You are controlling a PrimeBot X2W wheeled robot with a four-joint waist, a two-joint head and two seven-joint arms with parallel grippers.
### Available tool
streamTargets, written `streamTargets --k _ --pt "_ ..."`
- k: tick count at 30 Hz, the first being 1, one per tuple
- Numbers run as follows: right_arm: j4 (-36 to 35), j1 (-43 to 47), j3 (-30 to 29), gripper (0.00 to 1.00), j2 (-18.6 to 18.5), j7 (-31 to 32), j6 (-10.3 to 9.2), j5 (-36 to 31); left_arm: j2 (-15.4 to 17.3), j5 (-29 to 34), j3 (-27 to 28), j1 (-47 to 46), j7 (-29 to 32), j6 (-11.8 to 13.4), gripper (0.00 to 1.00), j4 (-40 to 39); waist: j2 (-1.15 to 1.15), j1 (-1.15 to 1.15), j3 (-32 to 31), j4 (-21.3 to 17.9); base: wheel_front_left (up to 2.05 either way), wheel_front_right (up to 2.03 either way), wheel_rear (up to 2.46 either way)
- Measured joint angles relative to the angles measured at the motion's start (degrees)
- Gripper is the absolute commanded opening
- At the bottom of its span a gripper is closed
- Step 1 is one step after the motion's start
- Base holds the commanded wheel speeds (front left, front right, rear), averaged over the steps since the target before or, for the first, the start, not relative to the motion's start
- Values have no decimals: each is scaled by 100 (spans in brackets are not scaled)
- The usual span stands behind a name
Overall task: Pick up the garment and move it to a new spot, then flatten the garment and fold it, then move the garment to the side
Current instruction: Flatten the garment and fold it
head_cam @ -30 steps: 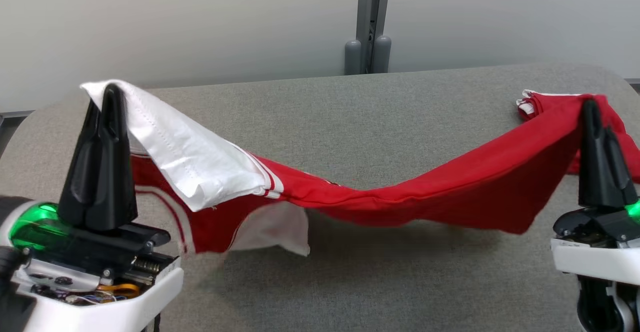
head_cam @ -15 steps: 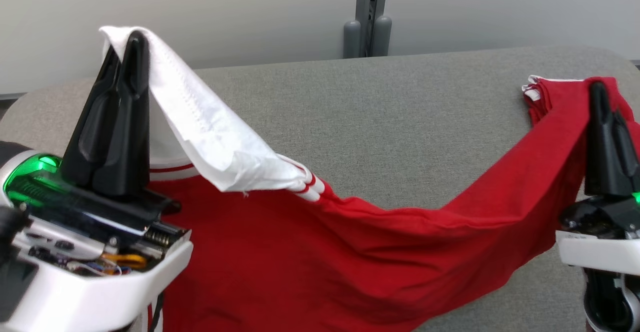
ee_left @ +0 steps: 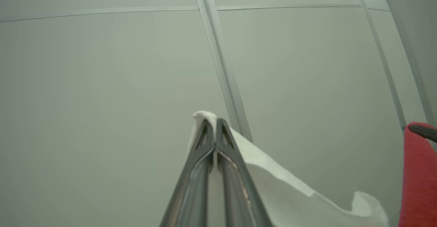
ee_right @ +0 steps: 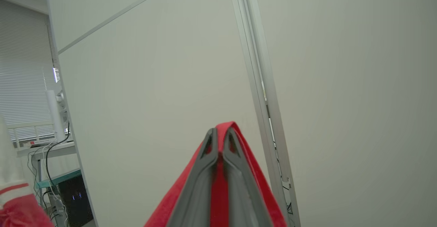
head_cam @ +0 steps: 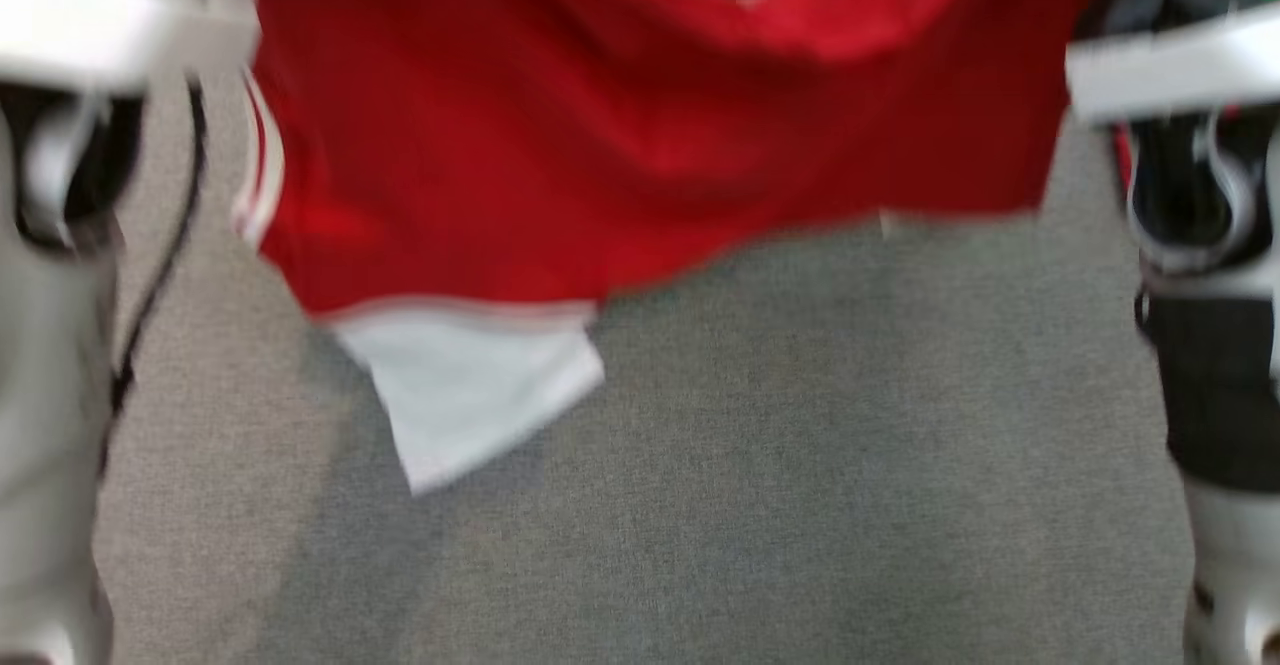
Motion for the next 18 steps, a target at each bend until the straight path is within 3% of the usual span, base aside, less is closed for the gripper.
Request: streamTargets --k 6,11,18 --pt "1672 -1857 100 0 31 -378 0 -92 -25 485 -122 -1730 -426 44 0 1953 0 0 423 81 0 0 0" --pt "2785 -3064 29 0 85 -817 0 -377 -100 775 -140 -2891 -1201 231 0 2905 0 0 637 136 0 0 0" --pt "3546 -3393 29 0 187 -936 0 -483 -370 873 -185 -3138 -1459 259 0 3531 0 0 960 209 0 0 0"
